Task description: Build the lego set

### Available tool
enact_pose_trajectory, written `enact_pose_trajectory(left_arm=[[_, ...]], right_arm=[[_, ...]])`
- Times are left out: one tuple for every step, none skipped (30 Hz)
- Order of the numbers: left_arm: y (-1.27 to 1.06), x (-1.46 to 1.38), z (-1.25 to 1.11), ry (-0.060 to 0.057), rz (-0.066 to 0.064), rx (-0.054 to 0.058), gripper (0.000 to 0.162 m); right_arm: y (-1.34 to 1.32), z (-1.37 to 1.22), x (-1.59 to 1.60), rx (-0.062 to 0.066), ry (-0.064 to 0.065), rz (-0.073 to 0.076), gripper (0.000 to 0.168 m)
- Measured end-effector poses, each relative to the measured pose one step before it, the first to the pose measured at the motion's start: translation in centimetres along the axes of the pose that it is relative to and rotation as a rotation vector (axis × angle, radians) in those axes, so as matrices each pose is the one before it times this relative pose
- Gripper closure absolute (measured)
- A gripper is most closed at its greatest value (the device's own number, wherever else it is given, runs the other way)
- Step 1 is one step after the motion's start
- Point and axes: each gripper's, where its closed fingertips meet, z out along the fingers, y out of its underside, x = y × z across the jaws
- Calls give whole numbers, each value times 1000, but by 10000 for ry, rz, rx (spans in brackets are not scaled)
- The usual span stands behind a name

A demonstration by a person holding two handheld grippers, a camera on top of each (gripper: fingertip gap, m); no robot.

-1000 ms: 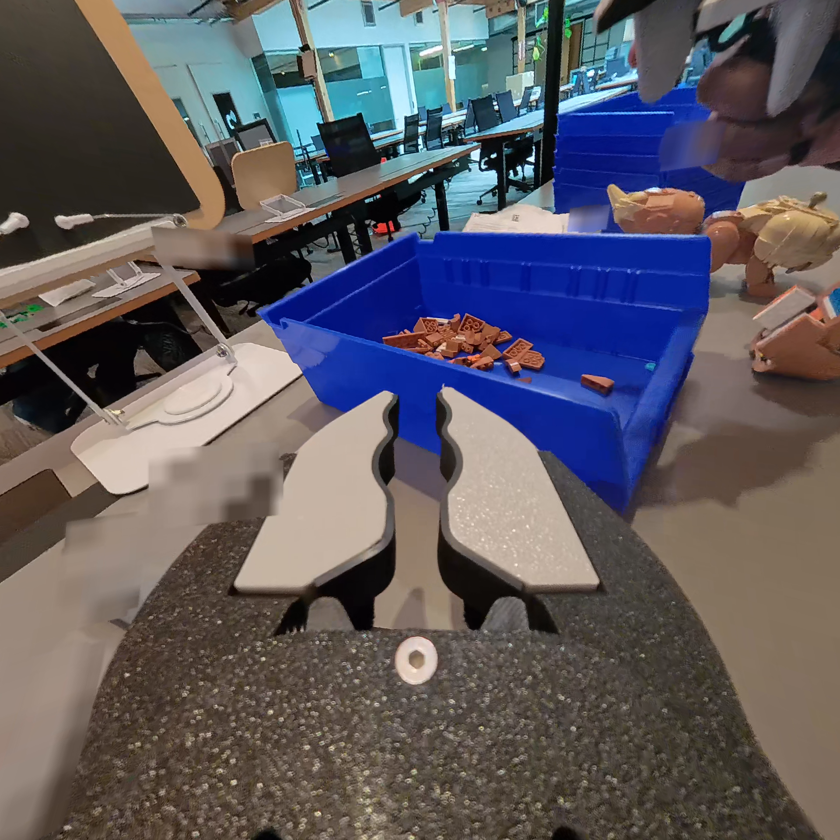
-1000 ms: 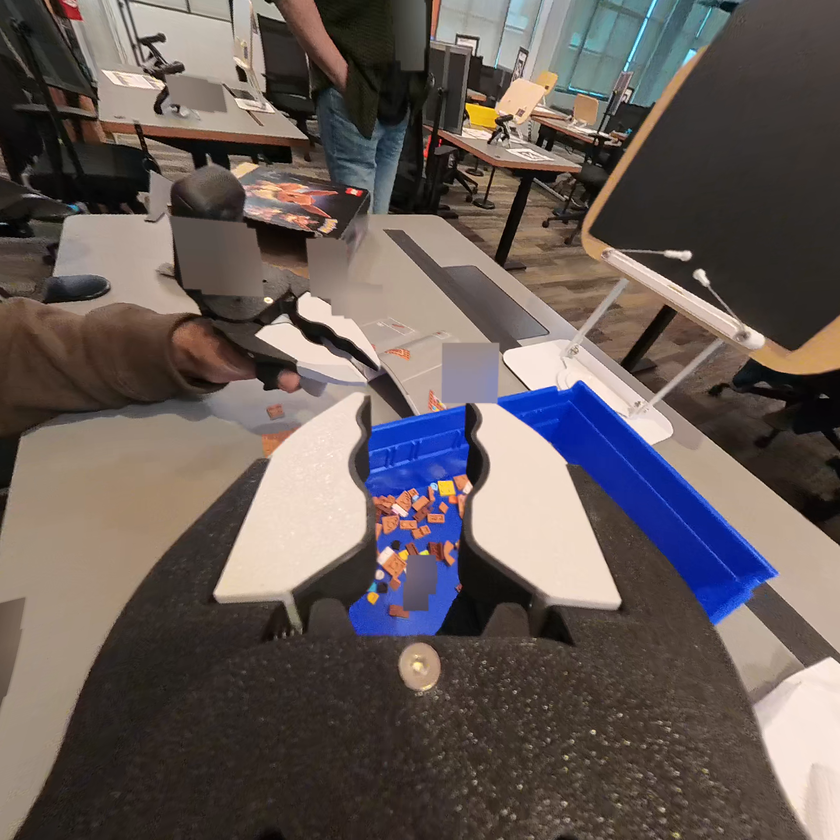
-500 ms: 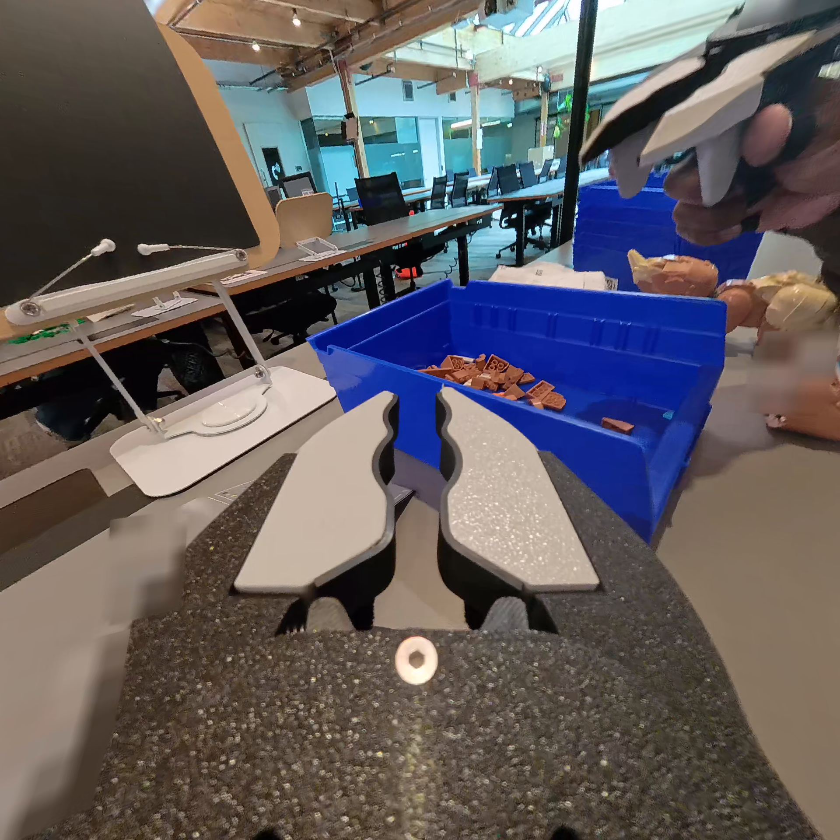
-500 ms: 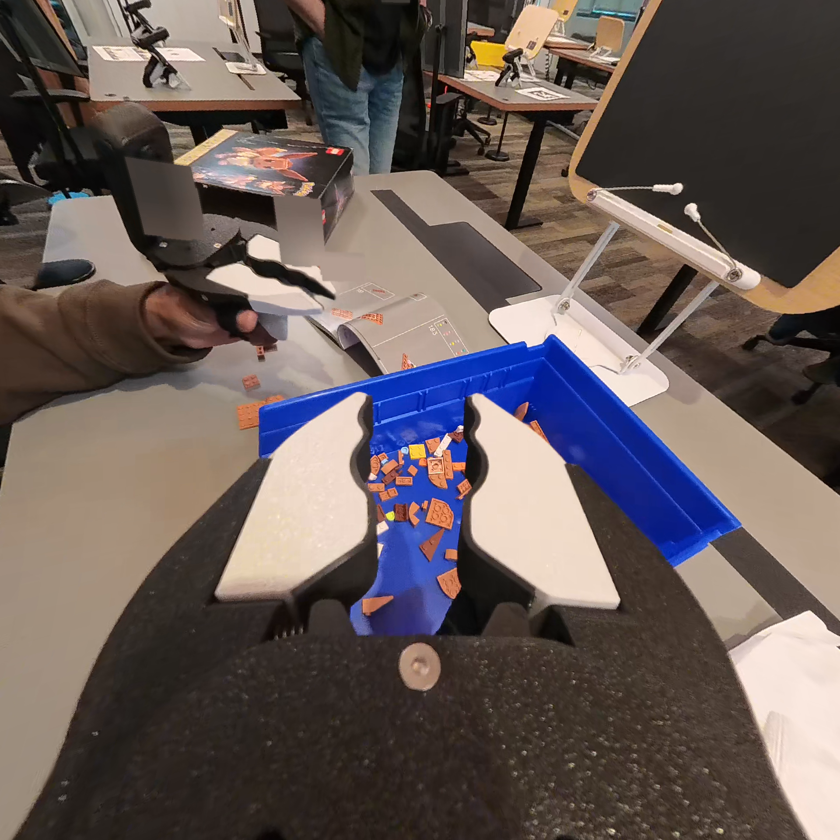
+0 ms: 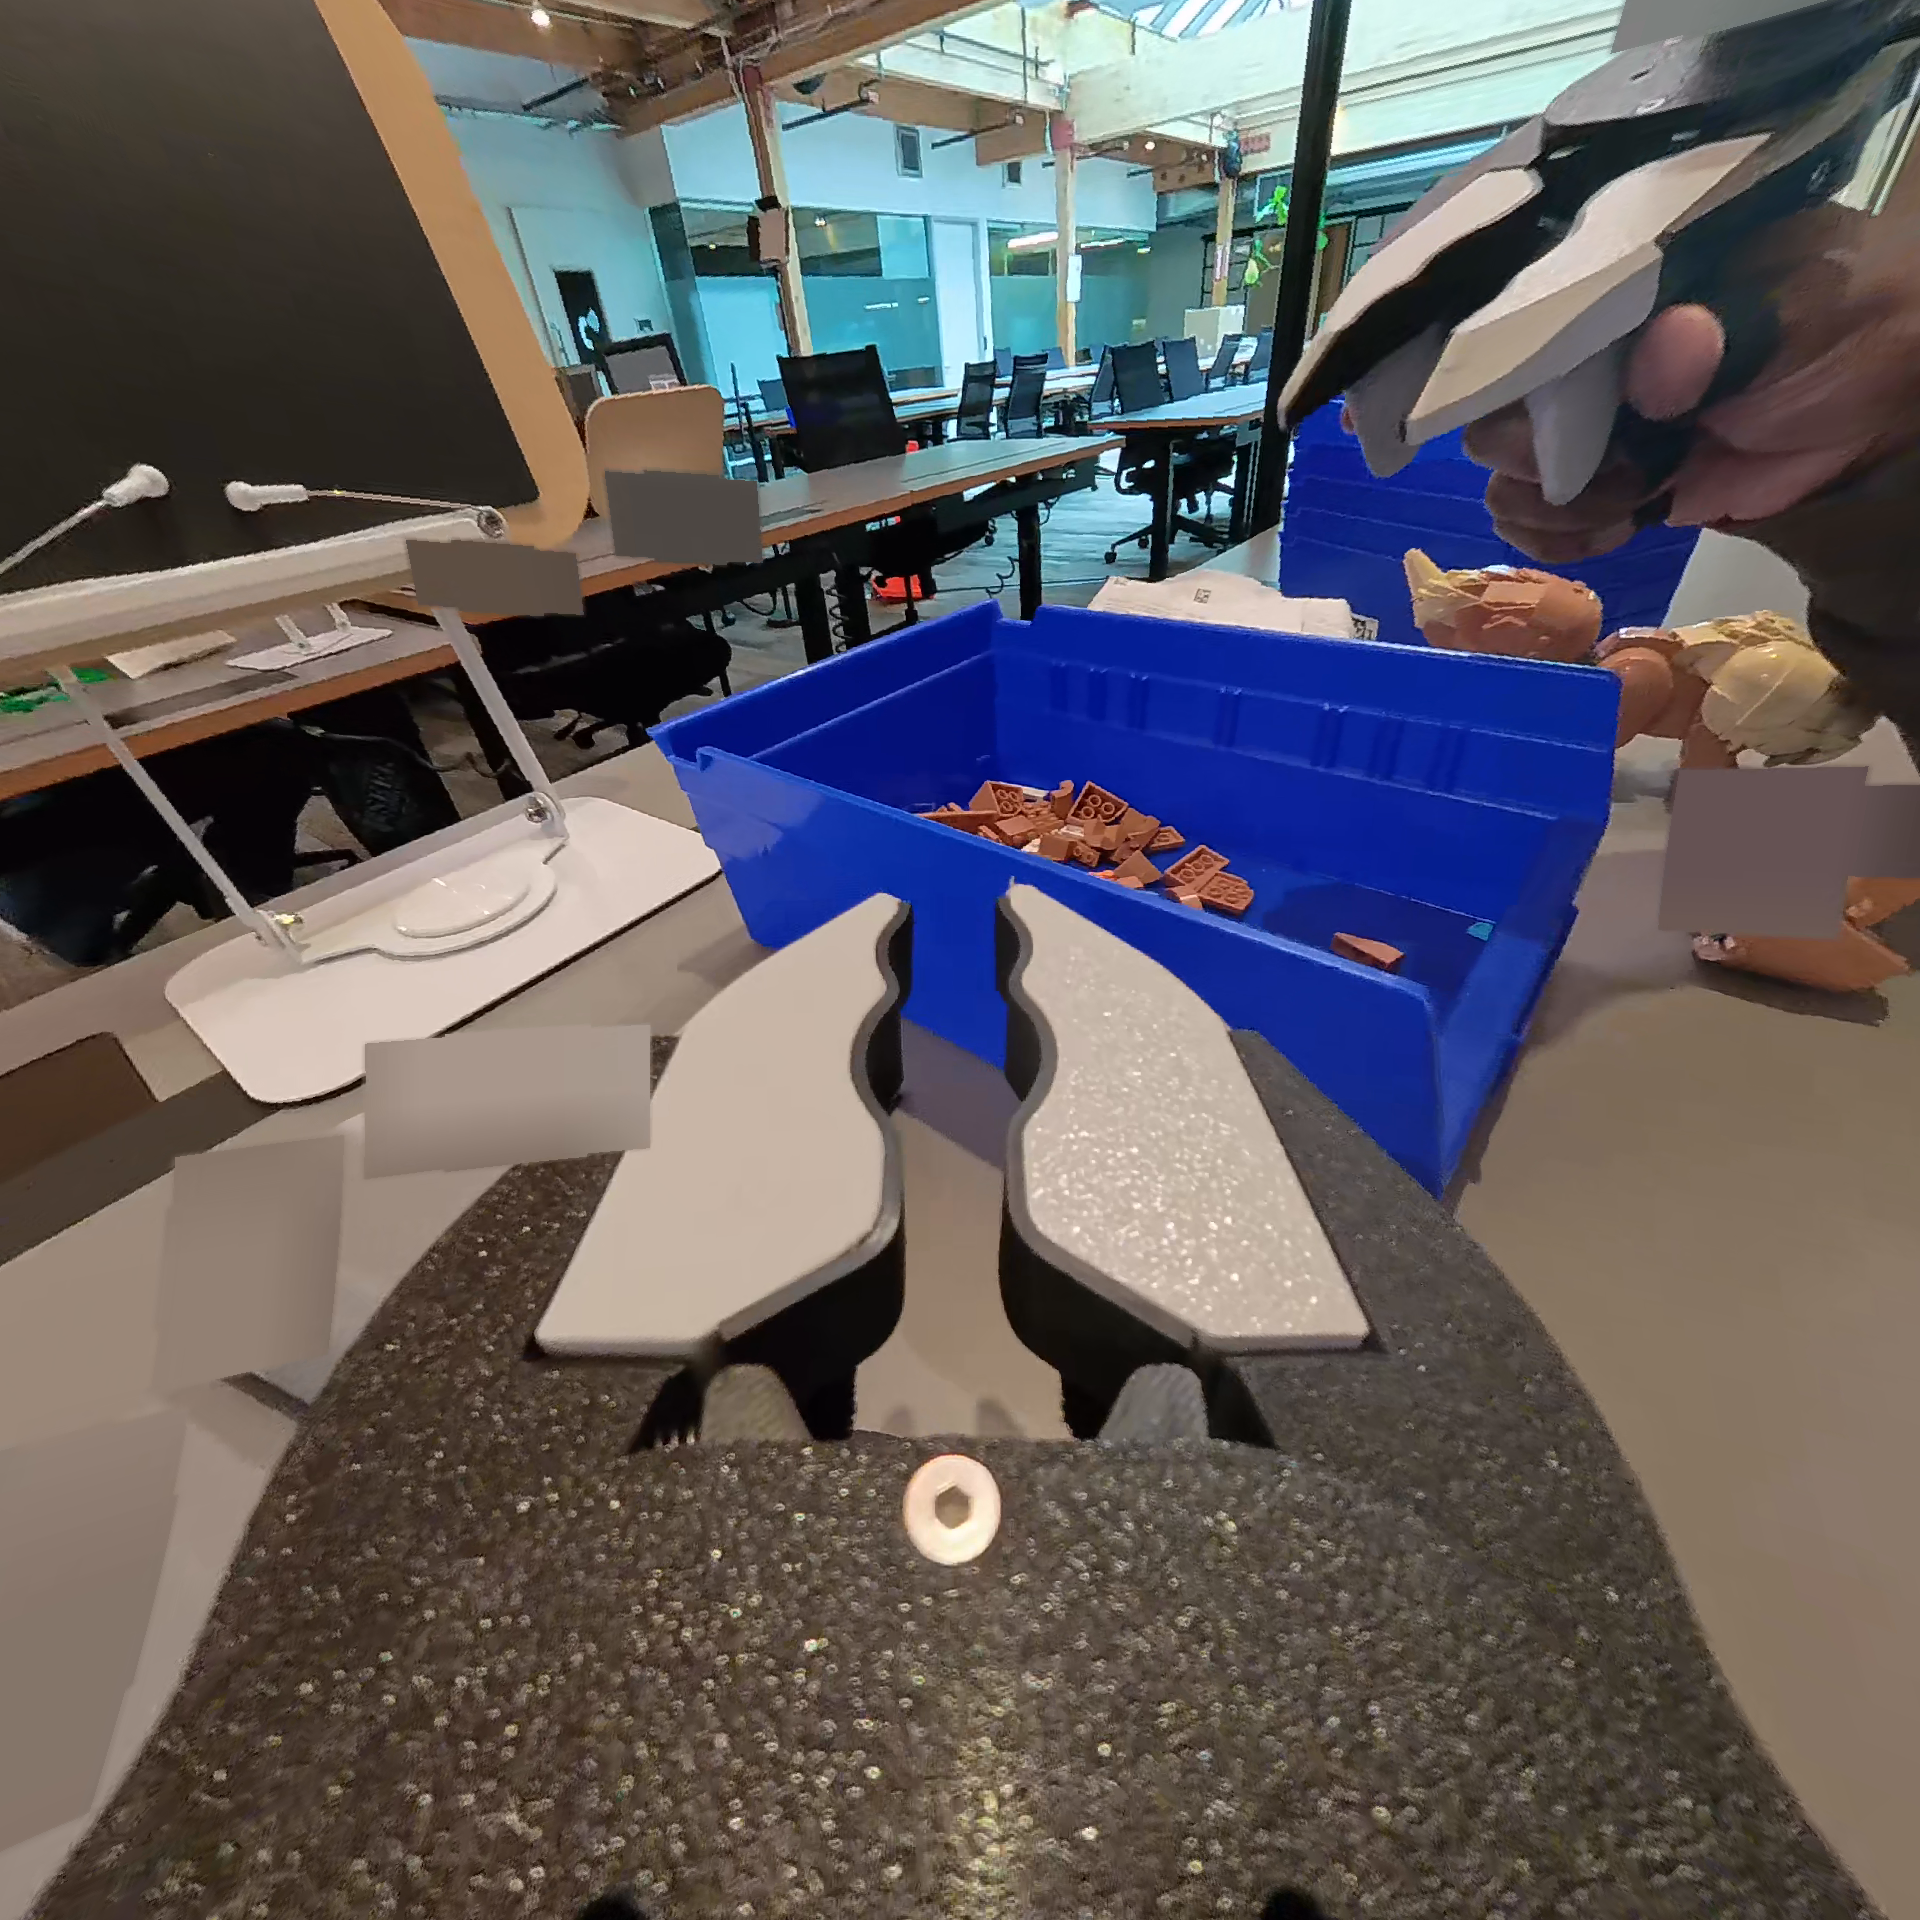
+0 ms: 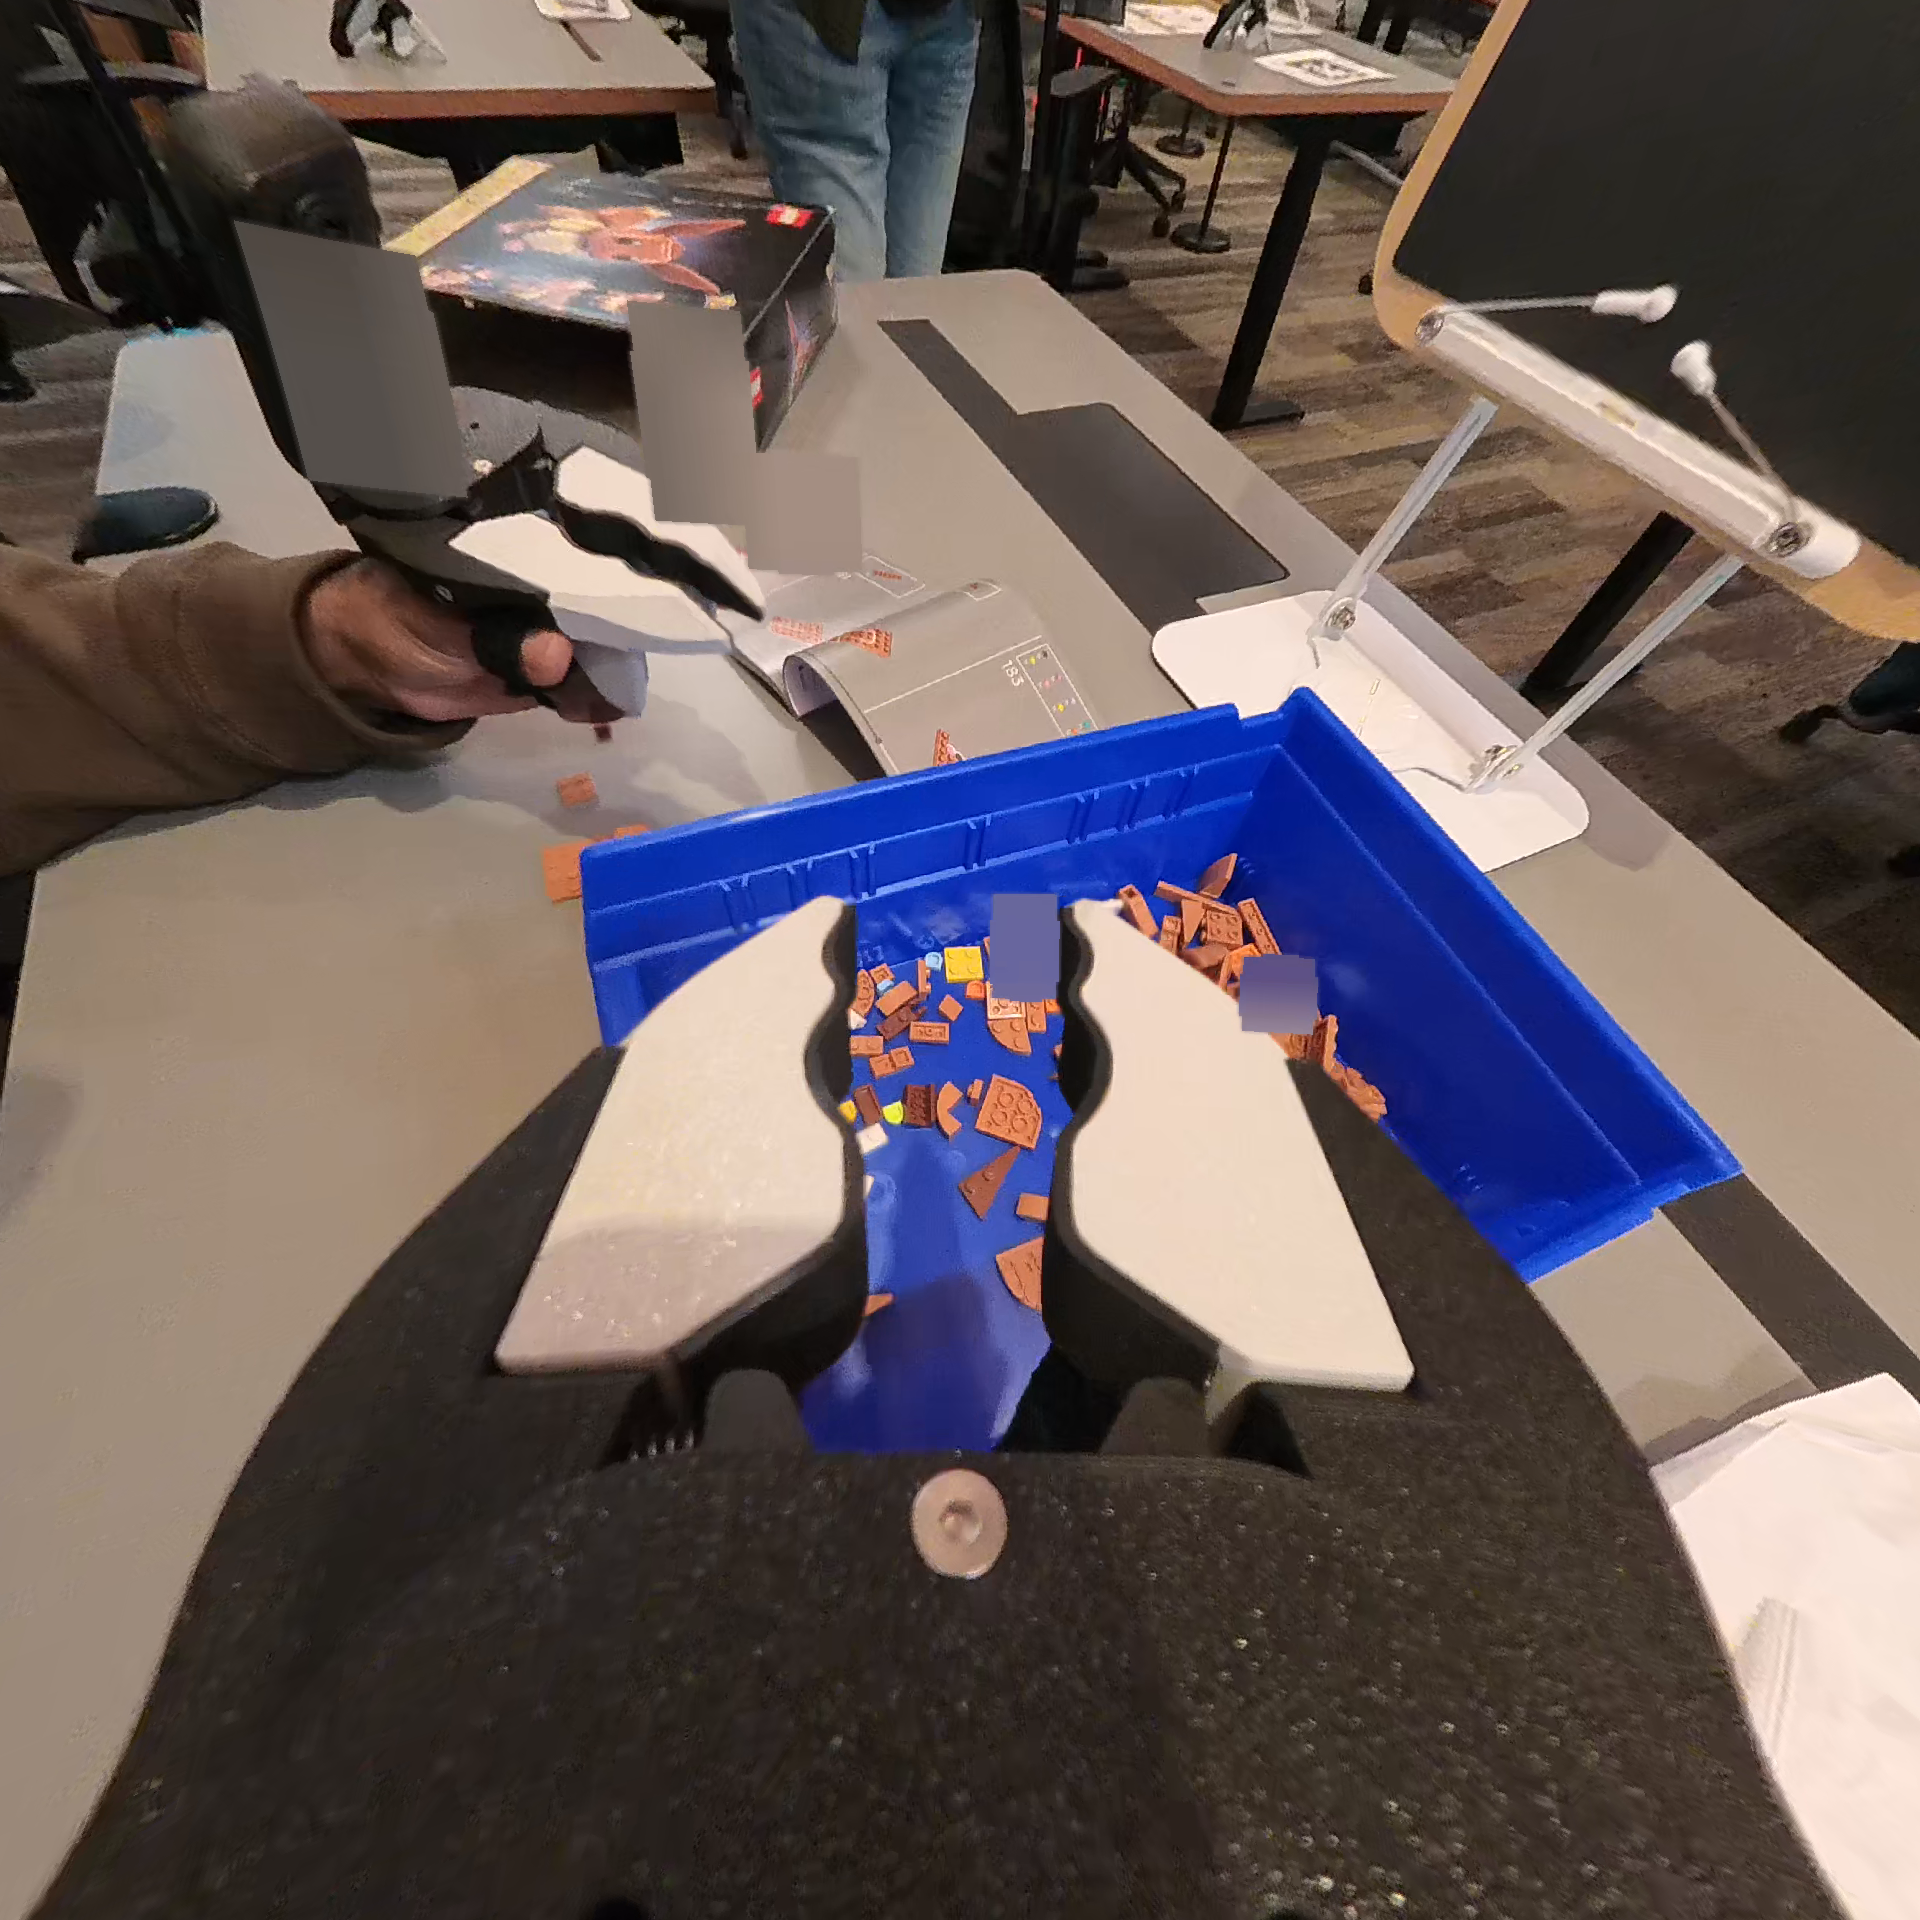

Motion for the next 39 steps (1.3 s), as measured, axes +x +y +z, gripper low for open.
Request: enact_pose_trajectory(left_arm=[[63, 86, 68, 10, 48, -45, 147], [97, 97, 71, 38, -4, -60, 147], [93, 125, 64, 55, -41, -40, 147], [41, 163, 7, 66, -34, -29, 147], [-28, 194, -17, 75, 4, -15, 147], [-117, 162, -28, 51, 39, 15, 147], [-131, 128, -22, 34, 31, 35, 147], [-135, 140, 4, 54, -24, 48, 147], [-93, 152, -7, 68, -77, 49, 147], [-59, 165, 7, 70, -80, 29, 147], [-48, 161, 4, 61, -35, 11, 147], [-53, 116, 13, 27, 8, 13, 147], [-38, 75, 20, 9, 27, 9, 147], [13, 56, 35, 10, 6, -6, 147], [37, 48, 24, 17, -24, -7, 147], [43, 55, 21, 20, -28, -12, 147], [31, 44, 16, 9, -4, -19, 147], [9, 23, 10, -9, 19, -10, 147], [-11, -13, 14, -20, 16, -1, 147], [15, -6, 19, -8, -8, -5, 147], [28, 9, 14, -1, -27, -7, 148], [48, 1, 9, -6, -25, -15, 148], [43, 7, 15, -6, -9, -20, 148], [17, 30, 1, -4, 5, -15, 148], [0, 29, 1, -6, 10, -2, 148], [12, 52, -4, 12, -1, -3, 148], [44, 58, 6, 24, -19, -20, 148], [72, 60, -2, 25, -31, -26, 148], [81, 28, 2, 22, -40, -24, 148], [83, 49, 8, 34, -49, -18, 148], [61, -6, 22, 9, -64, -16, 148], [19, 4, 28, 25, -59, -15, 148], [-27, 0, 25, 11, -38, 21, 148], [-8, -3, 4, 6, -28, 15, 148], [13, -14, 9, 5, -29, -2, 148], [27, -20, 8, 1, -26, -5, 148], [9, -19, 11, 3, -26, 1, 148], [-25, -30, -9, -1, -27, 13, 149], [-23, -37, -15, -1, -29, 12, 149]], right_arm=[[278, 180, 69, -133, -46, 13, 132], [242, 186, 45, -101, -61, 35, 132], [247, 182, 0, -100, -59, 32, 132], [266, 187, -15, -105, -43, 0, 132], [271, 185, -37, -105, -27, -37, 132], [268, 190, -7, -118, -20, -36, 132], [210, 191, -12, -105, -34, -9, 132], [135, 169, -41, -60, -54, 12, 132], [80, 129, -71, -29, -48, 11, 132], [72, 105, -67, -21, -25, -9, 133], [98, 115, -54, -33, -10, -29, 134], [107, 116, -23, -43, 2, -22, 135], [100, 116, 11, -31, 1, -3, 135], [56, 77, -4, -8, -14, 19, 137], [35, 52, -2, 8, -14, 30, 139], [25, 4, 16, 9, 8, 15, 140], [21, -31, 43, 10, 29, -11, 143], [11, -41, 74, 15, 39, -23, 147], [-8, -62, 88, 25, 40, -13, 153], [-49, -74, 86, 41, 24, -10, 159], [-57, -86, 66, 44, 14, -11, 165], [-47, -86, 104, 32, 50, -13, 168], [-6, -106, 119, 9, 70, -26, 168], [50, -111, 59, -25, 32, -26, 168], [117, -146, 13, -51, 8, 6, 168], [155, -207, -4, -29, 14, 34, 168], [181, -287, -32, 16, 29, 49, 168], [245, -329, -36, 33, 39, 66, 168], [260, -343, -17, 27, 36, 82, 168], [243, -319, -15, 19, 17, 79, 168], [206, -313, 15, 29, 32, 71, 168], [148, -297, 27, 55, 52, 53, 168], [127, -242, 3, 54, 32, 40, 168], [130, -177, -32, 35, 10, 34, 168], [131, -113, -45, 31, 4, 25, 168], [113, -51, -68, 27, -10, 16, 168], [120, -1, -81, 3, -22, 10, 168], [128, 42, -87, -18, -29, 6, 168], [138, 59, -80, -25, -30, 7, 168]])
